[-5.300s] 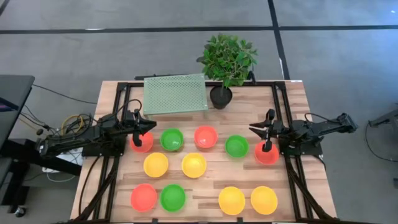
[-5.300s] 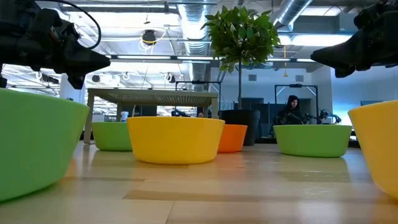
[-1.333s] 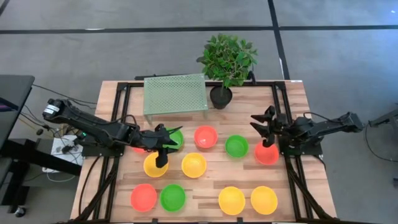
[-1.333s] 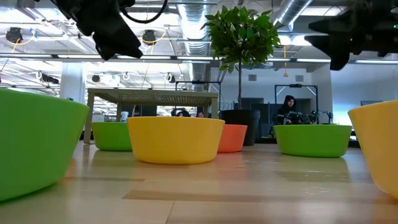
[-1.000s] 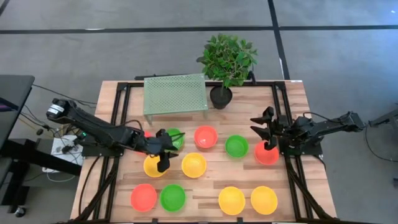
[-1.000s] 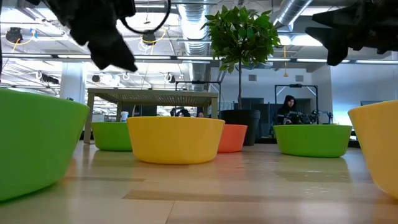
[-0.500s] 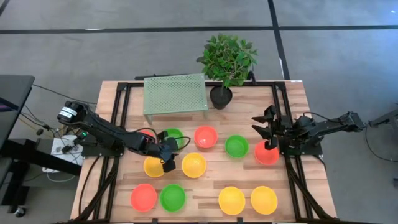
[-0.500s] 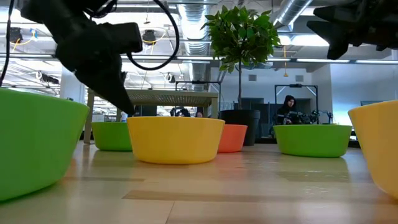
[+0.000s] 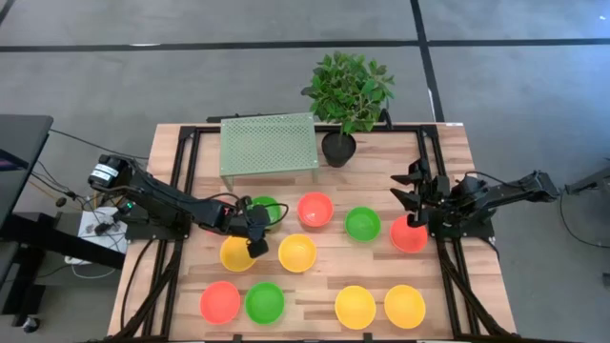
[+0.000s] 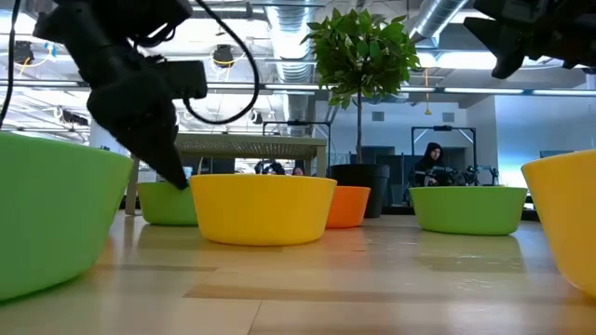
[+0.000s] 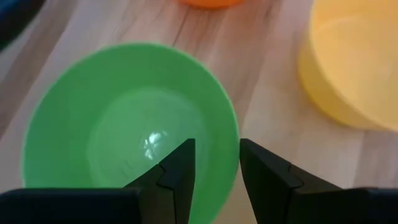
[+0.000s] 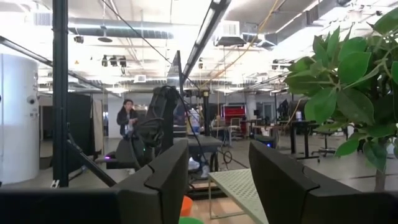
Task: Pick & Place Mini bowls
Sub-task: Put the green bowl on the shelf
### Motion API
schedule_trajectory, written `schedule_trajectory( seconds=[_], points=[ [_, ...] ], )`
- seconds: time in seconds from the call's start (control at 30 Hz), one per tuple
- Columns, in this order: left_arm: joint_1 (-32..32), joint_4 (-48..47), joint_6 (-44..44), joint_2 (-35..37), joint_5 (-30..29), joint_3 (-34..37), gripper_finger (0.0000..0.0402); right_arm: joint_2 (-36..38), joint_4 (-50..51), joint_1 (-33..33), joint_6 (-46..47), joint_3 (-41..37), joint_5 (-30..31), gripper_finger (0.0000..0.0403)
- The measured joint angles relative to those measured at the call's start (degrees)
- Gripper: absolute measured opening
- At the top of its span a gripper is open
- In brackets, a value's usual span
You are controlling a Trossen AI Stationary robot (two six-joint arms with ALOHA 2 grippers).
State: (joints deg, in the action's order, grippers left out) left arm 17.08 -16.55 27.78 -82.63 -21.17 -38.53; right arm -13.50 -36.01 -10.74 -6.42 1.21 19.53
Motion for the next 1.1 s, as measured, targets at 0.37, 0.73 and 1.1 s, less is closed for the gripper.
schedule_trajectory(
  seconds=[0.37,0.73,1.1],
  points=[
    [0.0,0.6,1.6,0.0,0.9,2.7,0.0119,0.0,-1.4,0.0,-4.5,0.0,0.0,0.0164],
    [0.1,1.3,2.1,0.0,0.3,2.7,0.0010,0.0,-3.3,0.0,-6.2,0.0,0.0,0.0163],
    [0.2,2.3,1.6,1.2,1.3,1.1,0.0009,0.0,-3.0,0.0,-6.1,0.0,0.0,0.0158]
  ],
)
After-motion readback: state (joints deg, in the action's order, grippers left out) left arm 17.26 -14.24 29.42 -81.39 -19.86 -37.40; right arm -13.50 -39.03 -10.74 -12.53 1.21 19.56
